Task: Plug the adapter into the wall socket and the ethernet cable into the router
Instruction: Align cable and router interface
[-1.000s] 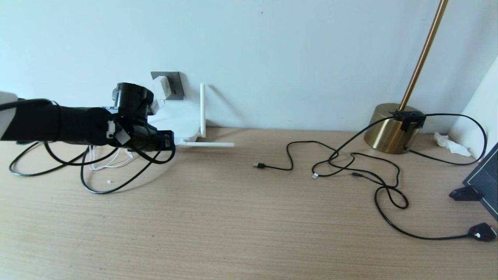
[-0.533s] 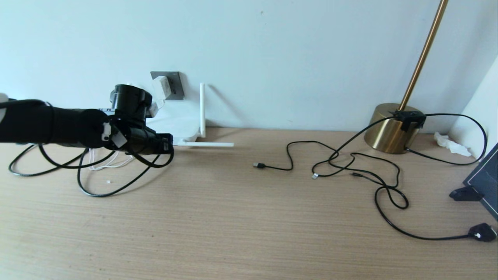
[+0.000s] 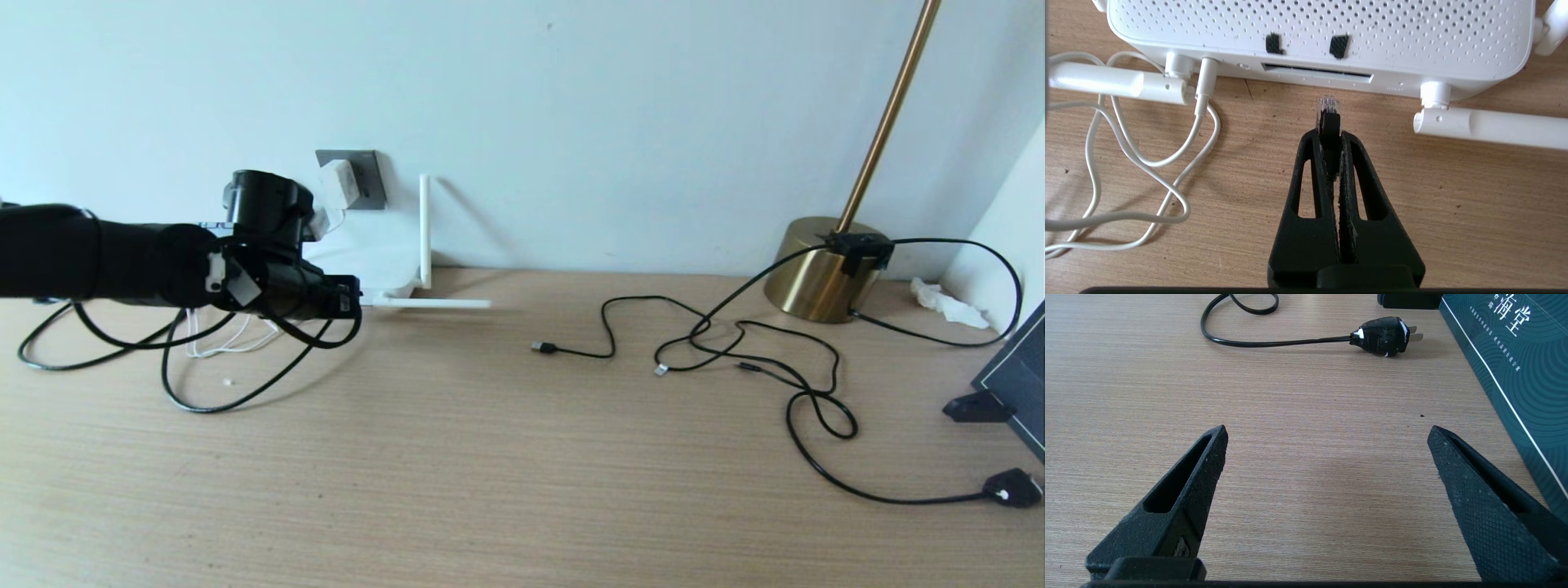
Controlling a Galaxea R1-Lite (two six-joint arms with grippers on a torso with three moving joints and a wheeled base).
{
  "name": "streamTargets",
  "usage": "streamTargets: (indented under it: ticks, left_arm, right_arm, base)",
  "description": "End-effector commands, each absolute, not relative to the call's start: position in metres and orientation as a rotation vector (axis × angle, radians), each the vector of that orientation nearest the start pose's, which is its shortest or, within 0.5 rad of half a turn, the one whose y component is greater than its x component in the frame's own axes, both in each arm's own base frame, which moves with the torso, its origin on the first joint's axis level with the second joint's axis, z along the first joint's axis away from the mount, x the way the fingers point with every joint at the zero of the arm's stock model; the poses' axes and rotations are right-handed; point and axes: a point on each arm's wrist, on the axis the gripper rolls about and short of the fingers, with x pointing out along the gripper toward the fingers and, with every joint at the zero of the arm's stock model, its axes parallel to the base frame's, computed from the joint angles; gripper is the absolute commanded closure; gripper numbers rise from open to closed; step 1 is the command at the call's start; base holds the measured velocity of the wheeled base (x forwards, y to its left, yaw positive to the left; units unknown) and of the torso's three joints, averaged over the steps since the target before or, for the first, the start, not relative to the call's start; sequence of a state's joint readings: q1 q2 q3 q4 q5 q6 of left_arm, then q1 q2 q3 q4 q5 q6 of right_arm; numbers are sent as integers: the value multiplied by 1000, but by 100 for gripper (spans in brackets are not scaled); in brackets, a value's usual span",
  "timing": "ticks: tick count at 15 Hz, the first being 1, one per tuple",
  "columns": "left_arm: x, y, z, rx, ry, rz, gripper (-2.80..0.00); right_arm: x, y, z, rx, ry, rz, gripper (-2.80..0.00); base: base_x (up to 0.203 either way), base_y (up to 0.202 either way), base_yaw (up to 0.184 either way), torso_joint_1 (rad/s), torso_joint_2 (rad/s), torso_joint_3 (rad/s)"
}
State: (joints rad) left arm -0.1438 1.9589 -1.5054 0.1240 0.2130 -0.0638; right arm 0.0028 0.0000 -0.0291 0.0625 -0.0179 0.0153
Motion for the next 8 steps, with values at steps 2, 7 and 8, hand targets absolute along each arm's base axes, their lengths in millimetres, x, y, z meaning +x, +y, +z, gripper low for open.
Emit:
streamTargets:
  ticks: [2, 7, 8]
  left_arm:
    - [389, -50, 215, 37, 556, 88, 0]
    - [391, -51, 214, 37, 556, 88, 0]
    - [392, -51, 214, 36, 558, 89, 0]
  right_arm:
    - [-25, 0, 77, 15, 35, -14, -280]
    - [-25, 0, 77, 15, 35, -14, -280]
    - [-25, 0, 77, 15, 35, -16, -280]
  base:
    - [0, 0, 0, 0, 0, 0]
    - [0, 0, 0, 0, 0, 0]
    - [0, 0, 0, 0, 0, 0]
